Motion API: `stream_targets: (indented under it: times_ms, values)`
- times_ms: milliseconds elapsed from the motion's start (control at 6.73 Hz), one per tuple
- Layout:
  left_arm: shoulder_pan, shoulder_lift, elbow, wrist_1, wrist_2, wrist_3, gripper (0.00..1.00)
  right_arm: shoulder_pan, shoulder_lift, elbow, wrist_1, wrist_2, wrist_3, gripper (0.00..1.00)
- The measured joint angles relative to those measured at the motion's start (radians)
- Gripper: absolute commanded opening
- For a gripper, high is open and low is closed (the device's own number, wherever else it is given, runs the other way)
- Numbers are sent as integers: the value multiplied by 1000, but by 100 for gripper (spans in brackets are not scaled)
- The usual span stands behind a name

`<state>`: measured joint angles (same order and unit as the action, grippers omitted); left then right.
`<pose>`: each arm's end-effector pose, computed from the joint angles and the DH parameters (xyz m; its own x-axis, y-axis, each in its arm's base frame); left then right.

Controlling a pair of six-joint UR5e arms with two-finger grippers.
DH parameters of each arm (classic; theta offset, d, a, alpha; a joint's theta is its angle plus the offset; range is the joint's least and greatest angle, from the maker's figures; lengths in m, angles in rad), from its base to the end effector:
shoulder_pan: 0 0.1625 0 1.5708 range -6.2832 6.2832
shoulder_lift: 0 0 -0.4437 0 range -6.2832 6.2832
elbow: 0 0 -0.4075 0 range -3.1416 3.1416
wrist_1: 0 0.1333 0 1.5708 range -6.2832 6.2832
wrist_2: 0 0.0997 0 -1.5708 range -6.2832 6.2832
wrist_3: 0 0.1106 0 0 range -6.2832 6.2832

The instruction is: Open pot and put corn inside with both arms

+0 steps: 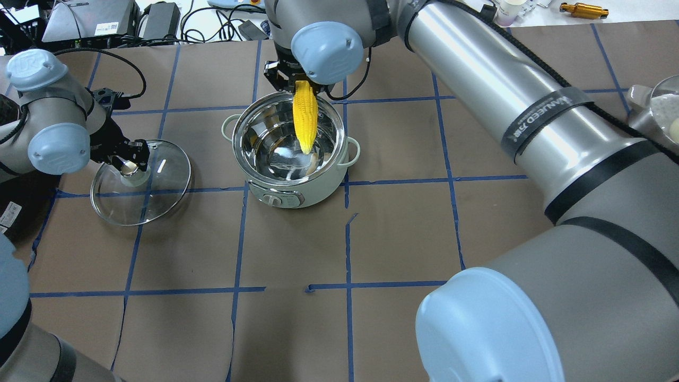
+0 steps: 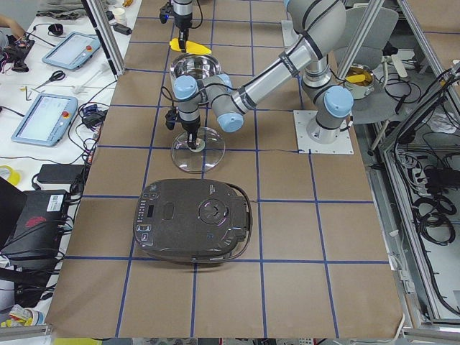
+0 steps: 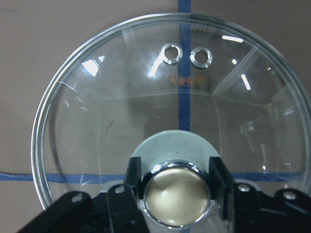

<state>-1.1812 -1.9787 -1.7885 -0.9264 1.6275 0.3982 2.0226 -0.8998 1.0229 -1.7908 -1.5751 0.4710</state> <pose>0.1134 -0.6108 0.2226 -0.9982 0.0082 -0.0595 0.0079 1.0000 0.0047 0.4645 -0.6529 0.3595 -0.9990 0.0176 -0.0401 0.0211 0.9959 -0.0882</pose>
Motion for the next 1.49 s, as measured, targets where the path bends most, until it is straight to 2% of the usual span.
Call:
stream_targets:
  times_ms: [149,297,595,892,1189,1486]
  values:
    - [0,0,2,0,0,-2,98,16,22,0,-9,9,-38,93]
    - [-1,7,5,-3,1,-5,100,22,40,1,-18,15,-67,100]
    - [-15,59,9,-39,2,-25,100,23,46,17,-23,11,-138,100]
    - [-38,158,35,-184,-7,-35,100,23,26,29,-23,10,-163,100]
    - [-101,265,121,-396,-10,-88,100,9,-60,74,-10,-15,-156,100]
    - [-211,348,196,-538,-11,-219,100,-93,-198,220,-1,-17,-165,100]
